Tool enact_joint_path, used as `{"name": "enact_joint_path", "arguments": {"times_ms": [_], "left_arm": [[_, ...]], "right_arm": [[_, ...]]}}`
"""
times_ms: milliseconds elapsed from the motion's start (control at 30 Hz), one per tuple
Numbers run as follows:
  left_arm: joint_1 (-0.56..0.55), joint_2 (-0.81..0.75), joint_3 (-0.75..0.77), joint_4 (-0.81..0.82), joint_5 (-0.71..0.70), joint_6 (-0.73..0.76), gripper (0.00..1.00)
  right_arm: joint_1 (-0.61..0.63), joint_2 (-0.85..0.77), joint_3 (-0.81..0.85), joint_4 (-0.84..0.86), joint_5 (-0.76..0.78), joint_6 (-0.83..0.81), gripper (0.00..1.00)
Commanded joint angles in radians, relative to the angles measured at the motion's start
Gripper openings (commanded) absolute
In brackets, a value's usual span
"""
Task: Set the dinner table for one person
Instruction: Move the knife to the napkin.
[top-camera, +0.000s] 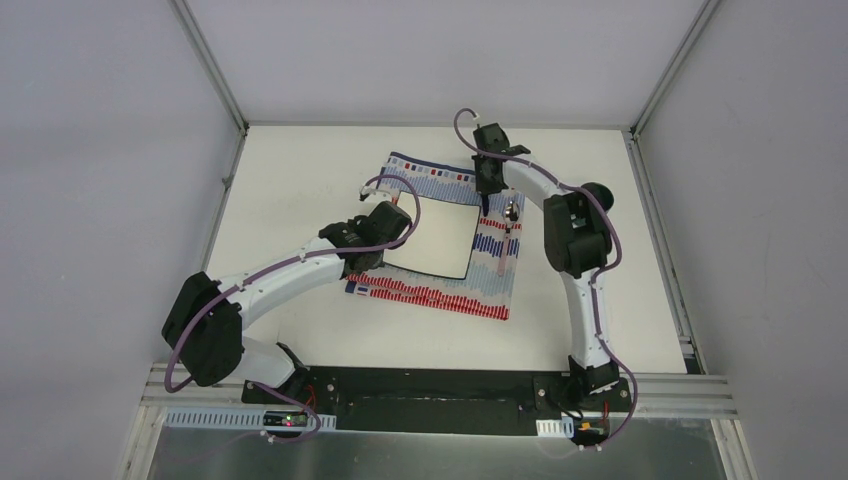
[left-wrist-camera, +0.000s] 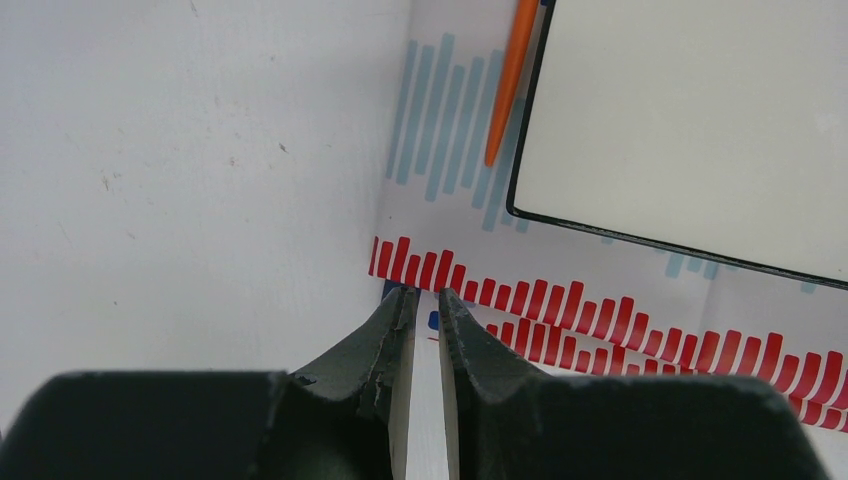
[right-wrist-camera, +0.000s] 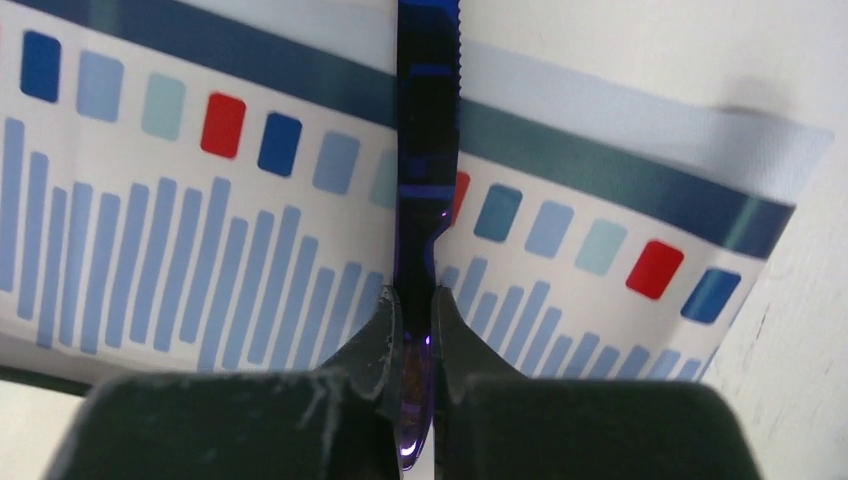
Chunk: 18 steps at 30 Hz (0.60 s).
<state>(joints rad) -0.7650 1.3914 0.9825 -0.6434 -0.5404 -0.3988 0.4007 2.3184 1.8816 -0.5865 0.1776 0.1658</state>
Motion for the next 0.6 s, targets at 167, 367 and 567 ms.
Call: {"name": "enact_joint_path", "arguments": {"times_ms": [167,367,567], "left_arm": [[-0.002,-0.05,0.002,0.018,0.022,0.014,0.16],[-0.002,-0.061,-0.001,0.016,0.029,0.013,0.16],[-0.002,-0.081,-0.006,0.016,0.049,0.005,0.16]], "right_arm": [[0.017,-0.115,-0.297,-0.155,0.003,0.094,0.0],[0.045,-0.233,-0.474,-0.114,-0.01,0.131,0.0],[0.103,-0.329,-0.606,-0.095,-0.006,0.174,0.0]]}}
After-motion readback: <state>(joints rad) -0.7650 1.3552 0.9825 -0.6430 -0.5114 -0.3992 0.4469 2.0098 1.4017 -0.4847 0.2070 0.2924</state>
